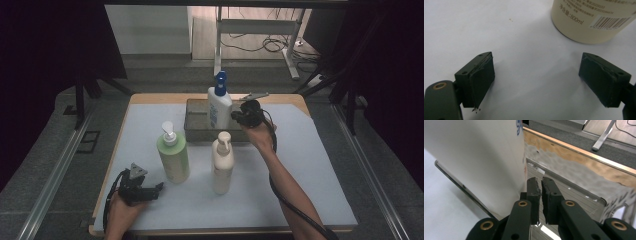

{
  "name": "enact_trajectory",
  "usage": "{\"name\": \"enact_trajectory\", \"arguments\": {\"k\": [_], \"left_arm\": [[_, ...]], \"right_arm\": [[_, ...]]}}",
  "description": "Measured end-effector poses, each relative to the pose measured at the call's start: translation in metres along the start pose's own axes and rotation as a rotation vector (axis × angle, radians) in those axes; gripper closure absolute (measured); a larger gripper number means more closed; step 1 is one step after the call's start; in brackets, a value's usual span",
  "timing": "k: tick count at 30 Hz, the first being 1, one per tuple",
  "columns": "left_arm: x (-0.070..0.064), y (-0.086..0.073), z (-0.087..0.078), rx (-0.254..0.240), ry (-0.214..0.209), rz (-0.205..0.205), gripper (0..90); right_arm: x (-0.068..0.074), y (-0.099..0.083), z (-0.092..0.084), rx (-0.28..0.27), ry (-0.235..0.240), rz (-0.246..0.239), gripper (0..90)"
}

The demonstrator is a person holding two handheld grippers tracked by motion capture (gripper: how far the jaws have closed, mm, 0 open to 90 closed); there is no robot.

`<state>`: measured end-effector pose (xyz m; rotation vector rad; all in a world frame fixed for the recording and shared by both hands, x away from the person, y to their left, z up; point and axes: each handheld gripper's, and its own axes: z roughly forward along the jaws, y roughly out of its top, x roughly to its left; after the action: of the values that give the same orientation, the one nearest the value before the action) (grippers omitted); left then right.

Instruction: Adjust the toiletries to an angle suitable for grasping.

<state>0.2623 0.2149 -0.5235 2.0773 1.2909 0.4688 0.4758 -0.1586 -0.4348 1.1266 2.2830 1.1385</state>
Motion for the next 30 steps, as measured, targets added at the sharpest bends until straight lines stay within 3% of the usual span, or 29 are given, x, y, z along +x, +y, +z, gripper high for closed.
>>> {"name": "enact_trajectory", "arguments": {"k": [6,13,30], "left_arm": [[0.0,0.0,0.0,0.0,0.0,0.0,13.3],[0.0,0.0,0.0,0.001,0.0,0.0,13.3],[0.0,0.0,0.0,0.001,0.0,0.001,13.3]], "right_arm": [[0.002,0.0,0.008,0.014,-0.004,0.001,87.2],[0.002,-0.005,0.016,0.036,0.017,0.034,89.3],[0.024,0.0,0.031,0.073,0.047,-0.015,89.0]]}}
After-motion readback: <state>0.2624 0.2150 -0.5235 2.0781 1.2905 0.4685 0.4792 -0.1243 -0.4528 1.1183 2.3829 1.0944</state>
